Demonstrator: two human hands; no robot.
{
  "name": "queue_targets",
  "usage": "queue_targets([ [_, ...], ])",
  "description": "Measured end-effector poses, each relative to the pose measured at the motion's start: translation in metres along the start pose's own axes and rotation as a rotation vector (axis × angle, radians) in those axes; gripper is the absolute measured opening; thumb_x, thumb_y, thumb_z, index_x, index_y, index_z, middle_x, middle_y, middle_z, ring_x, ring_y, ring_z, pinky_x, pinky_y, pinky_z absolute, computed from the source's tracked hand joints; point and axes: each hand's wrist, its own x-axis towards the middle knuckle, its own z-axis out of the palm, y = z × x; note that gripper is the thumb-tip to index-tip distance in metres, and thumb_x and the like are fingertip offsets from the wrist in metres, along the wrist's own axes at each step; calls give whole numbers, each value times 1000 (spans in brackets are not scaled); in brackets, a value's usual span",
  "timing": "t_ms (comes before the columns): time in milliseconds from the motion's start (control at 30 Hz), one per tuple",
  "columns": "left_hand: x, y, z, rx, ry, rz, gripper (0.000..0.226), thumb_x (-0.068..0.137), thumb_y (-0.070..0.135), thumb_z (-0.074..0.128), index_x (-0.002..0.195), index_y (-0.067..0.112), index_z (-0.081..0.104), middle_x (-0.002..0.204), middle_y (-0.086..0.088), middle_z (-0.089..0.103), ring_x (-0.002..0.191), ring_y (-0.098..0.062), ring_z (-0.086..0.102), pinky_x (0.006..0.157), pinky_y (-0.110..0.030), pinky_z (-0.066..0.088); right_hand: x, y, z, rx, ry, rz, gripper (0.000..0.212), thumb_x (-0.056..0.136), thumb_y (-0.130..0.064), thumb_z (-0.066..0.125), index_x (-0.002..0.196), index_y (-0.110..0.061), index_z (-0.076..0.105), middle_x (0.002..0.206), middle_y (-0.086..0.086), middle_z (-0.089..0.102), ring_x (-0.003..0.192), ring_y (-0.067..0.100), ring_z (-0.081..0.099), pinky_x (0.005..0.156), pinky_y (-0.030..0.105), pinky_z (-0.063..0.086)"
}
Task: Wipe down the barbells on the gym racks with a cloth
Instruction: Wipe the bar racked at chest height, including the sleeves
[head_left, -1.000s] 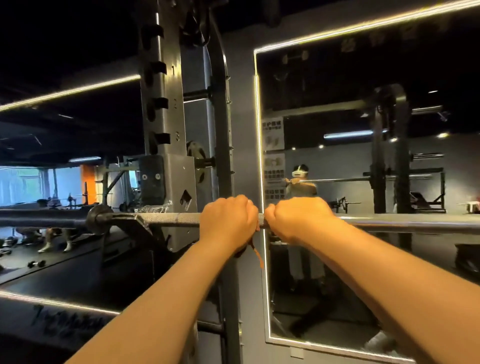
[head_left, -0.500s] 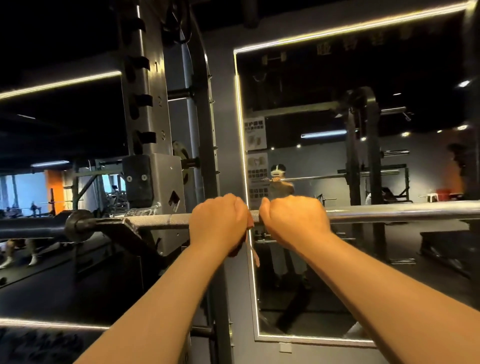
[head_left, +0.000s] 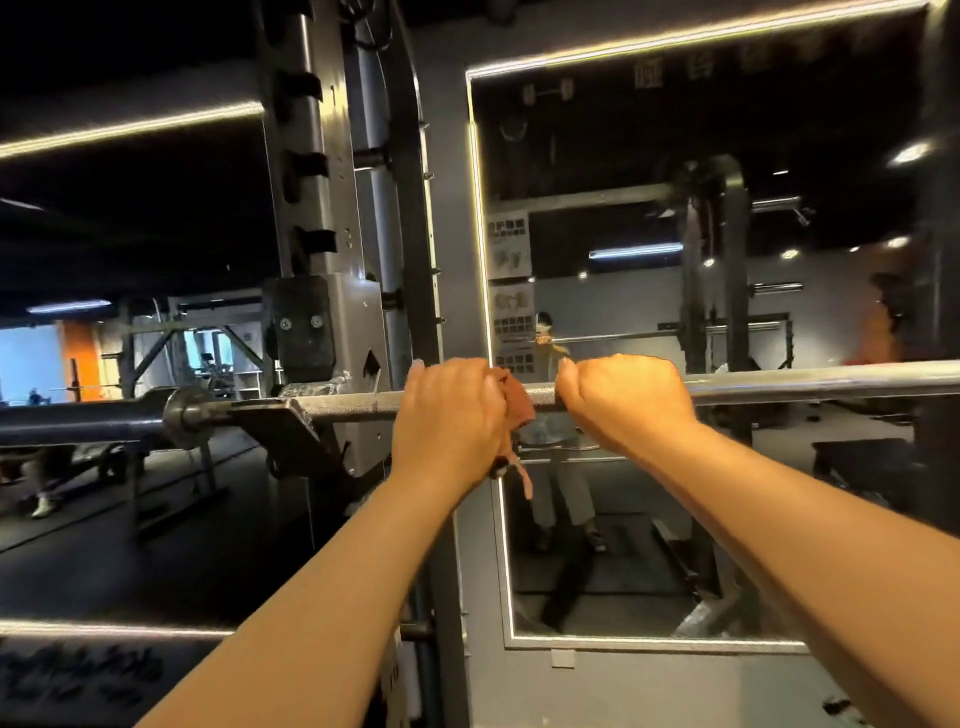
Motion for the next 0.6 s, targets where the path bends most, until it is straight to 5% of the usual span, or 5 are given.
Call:
queue_targets([
  [67,11,5,-4,51,-39,-140,24,101,38,43,88,25,58,88,7,57,91,-17,57,122,-54,21,-1,-1,0,-5,-5,3,36,106,-37,48,133,-14,42,81,-3,46,69,24,53,56,35,47],
  [233,6,33,12,-87,134,-198,44,105,44,29,96,19,65,89,1,62,91,-22,56,103,-46,39,1,-4,-1,11,-16,32,31,105,-33,50,129,-14,44,83,-2,50,69,23,54,58,35,50],
  [467,-11,-9,14,-74,153,-13,28,106,44,33,104,34,60,97,18,57,100,-9,53,122,-50,22,-5,-2,-4,32,-9,18,23,107,-36,45,119,-17,48,80,-4,50,70,22,57,59,34,52],
  [600,4,-16,15,8,127,-244,25,102,35,42,78,28,45,69,15,35,74,-14,44,99,-47,47,-3,-1,-5,69,-28,-2,29,107,-37,48,126,-16,46,85,-2,52,75,22,60,68,37,57],
])
